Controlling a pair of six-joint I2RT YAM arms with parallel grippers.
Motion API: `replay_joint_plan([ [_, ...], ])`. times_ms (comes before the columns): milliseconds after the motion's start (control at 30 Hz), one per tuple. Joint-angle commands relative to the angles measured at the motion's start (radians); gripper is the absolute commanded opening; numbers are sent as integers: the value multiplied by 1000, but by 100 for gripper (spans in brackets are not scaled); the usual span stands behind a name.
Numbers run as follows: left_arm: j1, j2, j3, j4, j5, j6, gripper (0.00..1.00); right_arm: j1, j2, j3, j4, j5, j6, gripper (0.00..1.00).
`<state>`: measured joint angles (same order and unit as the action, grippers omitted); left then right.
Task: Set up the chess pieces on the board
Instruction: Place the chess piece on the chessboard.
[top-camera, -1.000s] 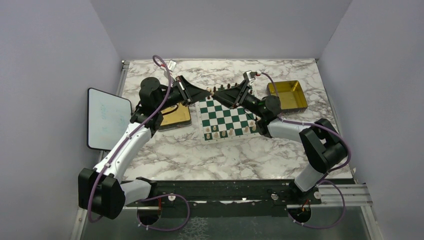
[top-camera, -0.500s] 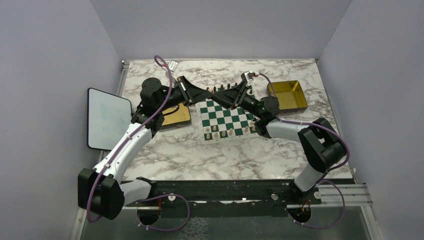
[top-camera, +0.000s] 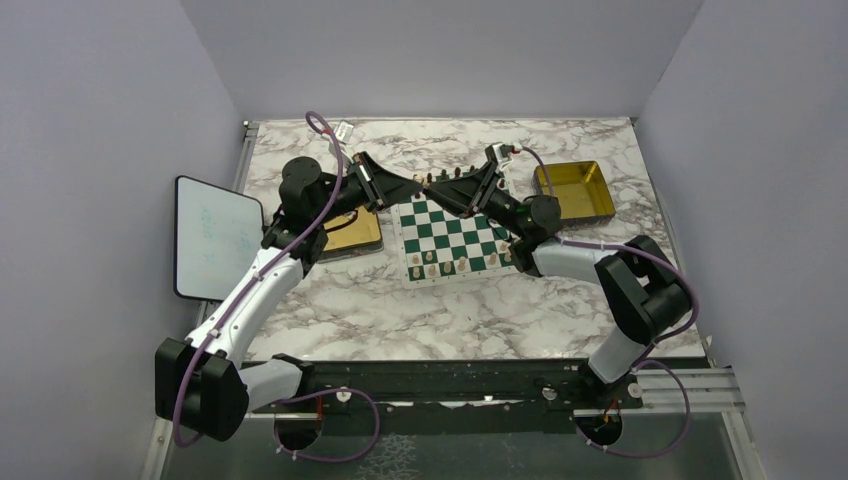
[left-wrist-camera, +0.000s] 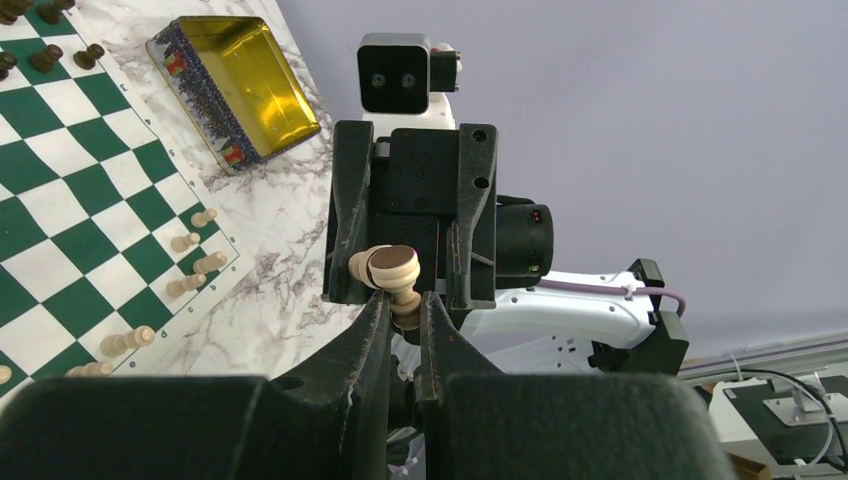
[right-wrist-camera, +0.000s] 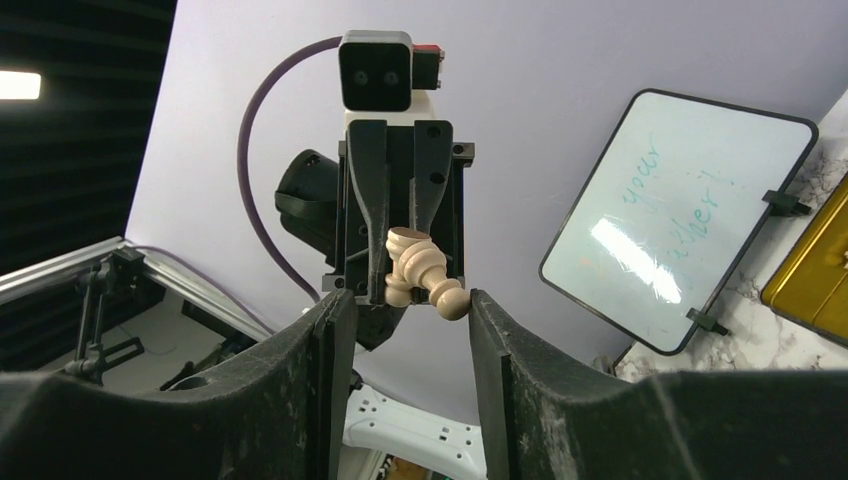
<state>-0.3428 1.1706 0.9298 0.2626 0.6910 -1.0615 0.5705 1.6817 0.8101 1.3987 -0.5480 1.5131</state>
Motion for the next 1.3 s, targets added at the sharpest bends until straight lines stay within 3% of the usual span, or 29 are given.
replay_joint_plan([
  [0, -4, -21, -10, 17, -15, 12, 0, 8, 6, -15, 63, 29, 4, 48],
  [633, -4, -27, -3, -36, -25, 59, 0, 7, -5, -42, 55, 60, -17, 28],
  [967, -3, -25, 17, -142, -62, 164, 0, 0, -32, -68, 20, 72, -55, 4],
  [1167, -3, -24, 31, -258, -131, 310, 0, -29, -97, -97, -174, 56, -201, 1],
  [1267, -2, -19, 47, -353, -172, 409, 0, -35, -177, -95, -415, 68, -369, 1],
])
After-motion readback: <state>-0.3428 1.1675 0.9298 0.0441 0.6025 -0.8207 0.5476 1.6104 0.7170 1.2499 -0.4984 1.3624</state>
